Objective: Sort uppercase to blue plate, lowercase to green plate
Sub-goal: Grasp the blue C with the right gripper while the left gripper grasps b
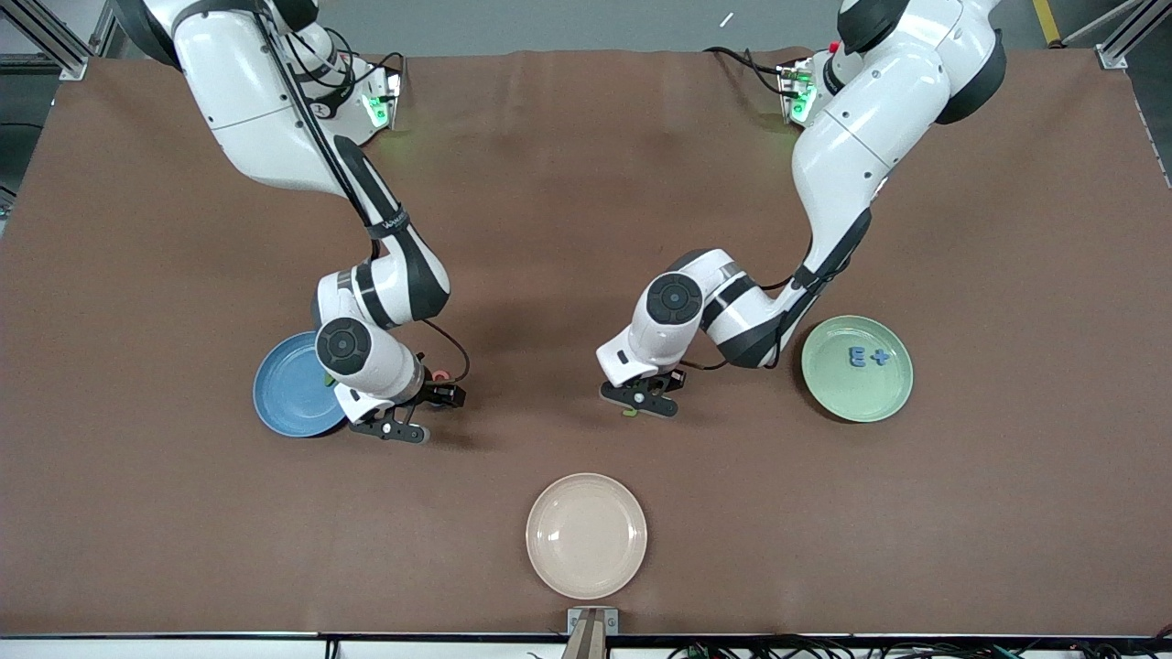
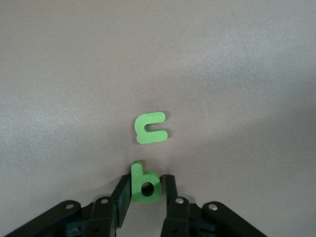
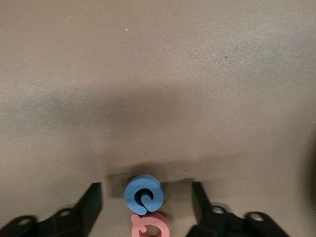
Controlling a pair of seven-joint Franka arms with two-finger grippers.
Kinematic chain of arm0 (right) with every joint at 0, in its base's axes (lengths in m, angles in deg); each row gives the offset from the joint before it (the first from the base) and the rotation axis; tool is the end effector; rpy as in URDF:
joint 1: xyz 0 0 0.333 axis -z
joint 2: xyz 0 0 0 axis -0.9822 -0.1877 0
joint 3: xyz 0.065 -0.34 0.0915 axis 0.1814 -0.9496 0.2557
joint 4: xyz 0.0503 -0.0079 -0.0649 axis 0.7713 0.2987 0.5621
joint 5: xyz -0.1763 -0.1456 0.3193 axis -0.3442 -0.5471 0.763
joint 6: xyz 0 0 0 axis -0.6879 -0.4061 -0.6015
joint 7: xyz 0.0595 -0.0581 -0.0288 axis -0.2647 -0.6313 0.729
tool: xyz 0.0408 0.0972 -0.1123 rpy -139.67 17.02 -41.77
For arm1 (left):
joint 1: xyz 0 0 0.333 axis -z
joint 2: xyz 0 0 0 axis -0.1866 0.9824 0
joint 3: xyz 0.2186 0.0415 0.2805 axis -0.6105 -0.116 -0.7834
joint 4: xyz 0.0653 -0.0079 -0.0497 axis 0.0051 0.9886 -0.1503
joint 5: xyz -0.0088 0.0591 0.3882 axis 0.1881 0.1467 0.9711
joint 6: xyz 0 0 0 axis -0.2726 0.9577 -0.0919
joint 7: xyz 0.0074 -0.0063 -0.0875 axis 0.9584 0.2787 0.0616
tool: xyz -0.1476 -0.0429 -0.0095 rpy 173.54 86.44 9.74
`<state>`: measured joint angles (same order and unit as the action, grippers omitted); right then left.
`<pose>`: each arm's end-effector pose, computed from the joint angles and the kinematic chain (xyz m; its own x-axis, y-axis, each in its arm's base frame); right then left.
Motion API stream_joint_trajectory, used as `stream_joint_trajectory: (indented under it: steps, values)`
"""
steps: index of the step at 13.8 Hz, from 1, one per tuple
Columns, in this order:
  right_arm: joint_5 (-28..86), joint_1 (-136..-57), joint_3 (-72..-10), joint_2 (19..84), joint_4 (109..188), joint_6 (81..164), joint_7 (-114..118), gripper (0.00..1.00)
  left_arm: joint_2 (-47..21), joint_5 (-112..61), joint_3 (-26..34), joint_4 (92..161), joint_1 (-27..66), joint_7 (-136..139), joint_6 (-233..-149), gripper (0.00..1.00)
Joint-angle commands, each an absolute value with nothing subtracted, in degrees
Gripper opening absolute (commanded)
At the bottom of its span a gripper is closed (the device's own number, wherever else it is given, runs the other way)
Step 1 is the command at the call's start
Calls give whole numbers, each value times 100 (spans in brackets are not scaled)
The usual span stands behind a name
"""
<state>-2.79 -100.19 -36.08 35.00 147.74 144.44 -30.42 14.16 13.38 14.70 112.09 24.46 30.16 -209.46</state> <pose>0.6496 0.2470 0.1640 0.9822 -0.1827 -0.0441 -0.1844 -0.9820 -0.0397 0.6118 -0.4420 0.1556 0.9523 -0.2946 0.0797 -0.2995 -0.9523 0.0578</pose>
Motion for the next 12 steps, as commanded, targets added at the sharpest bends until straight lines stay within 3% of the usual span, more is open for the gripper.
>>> stream_joint_trajectory:
  steps: [1,4,6,9,12]
  values:
    - [-320,-10063,-3634,3441,14703,14447,-3010,69,1510,1294,1377,11046,2535,2905,-20930,19]
    - [-320,-10072,-3634,3441,14712,14447,-3019,61,1475,1303,1377,11046,2526,2904,-20930,8]
    - [-320,-10072,-3634,3441,14712,14438,-3019,54,1414,1312,1386,11046,2464,2913,-20921,7]
    - [-320,-10072,-3634,3449,14712,14420,-3019,33,1186,1294,1395,11125,2403,2896,-20816,7]
    - [-320,-10054,-3634,3458,14712,14412,-3019,5,888,1303,1456,11361,2114,2800,-20631,7]
